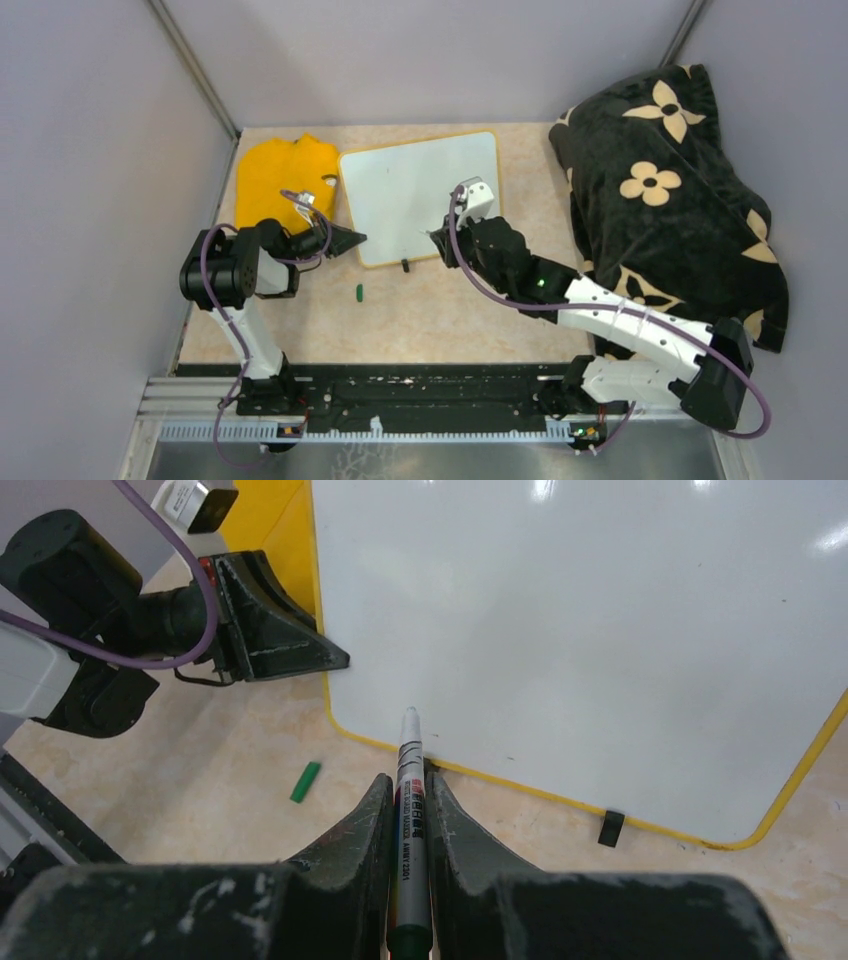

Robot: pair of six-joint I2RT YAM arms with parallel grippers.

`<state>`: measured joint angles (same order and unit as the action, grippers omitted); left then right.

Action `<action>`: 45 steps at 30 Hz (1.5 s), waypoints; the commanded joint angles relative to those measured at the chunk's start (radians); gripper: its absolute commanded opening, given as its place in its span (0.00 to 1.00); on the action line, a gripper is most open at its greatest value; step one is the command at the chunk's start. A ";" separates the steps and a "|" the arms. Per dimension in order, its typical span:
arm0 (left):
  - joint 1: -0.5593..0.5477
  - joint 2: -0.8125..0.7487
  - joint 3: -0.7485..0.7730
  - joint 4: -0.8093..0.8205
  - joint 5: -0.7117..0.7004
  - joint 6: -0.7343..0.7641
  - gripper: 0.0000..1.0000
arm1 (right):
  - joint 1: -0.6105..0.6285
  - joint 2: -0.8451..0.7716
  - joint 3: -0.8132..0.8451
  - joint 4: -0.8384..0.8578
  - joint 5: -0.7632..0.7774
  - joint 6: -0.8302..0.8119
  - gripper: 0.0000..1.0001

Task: Write a sentence on the whiteboard

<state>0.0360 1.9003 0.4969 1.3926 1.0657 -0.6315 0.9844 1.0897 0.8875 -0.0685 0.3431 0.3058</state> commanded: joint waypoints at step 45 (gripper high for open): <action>0.004 0.018 0.020 -0.020 -0.009 0.021 0.00 | 0.040 0.523 0.401 0.349 0.176 -0.196 0.00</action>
<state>0.0353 1.9003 0.5064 1.3869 1.0740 -0.6308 1.0138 1.5742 1.2217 0.2089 0.4839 0.1219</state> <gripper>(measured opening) 0.190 0.129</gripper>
